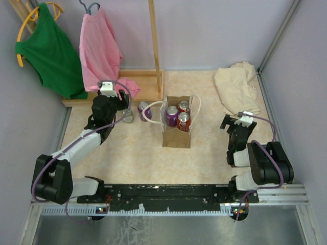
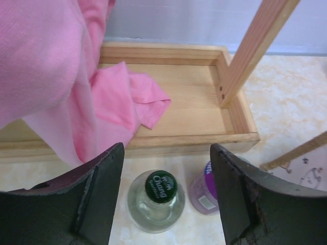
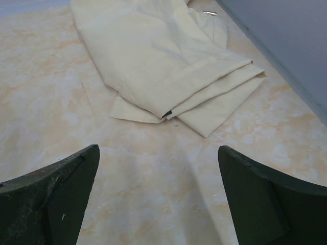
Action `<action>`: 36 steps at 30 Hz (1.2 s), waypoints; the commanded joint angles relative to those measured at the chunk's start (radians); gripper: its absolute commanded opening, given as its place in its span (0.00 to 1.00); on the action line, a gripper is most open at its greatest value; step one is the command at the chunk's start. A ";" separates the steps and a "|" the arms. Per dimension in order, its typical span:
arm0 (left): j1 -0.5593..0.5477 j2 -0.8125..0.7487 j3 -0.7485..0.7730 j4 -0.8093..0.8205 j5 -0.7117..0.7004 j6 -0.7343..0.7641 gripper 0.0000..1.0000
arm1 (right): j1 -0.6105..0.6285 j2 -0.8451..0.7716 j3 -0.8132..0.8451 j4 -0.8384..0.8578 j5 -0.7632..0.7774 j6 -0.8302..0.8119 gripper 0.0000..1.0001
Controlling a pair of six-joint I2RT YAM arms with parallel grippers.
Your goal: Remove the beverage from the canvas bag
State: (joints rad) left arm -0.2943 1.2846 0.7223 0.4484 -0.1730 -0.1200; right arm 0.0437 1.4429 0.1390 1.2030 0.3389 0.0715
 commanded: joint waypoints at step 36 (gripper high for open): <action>-0.414 0.387 0.539 -0.446 0.589 0.422 1.00 | 0.005 0.000 0.025 0.043 0.011 0.001 0.99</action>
State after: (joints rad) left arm -0.7006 1.6371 1.2560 0.0048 0.3748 0.1894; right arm 0.0437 1.4429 0.1390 1.2030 0.3389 0.0715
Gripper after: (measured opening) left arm 0.997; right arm 0.990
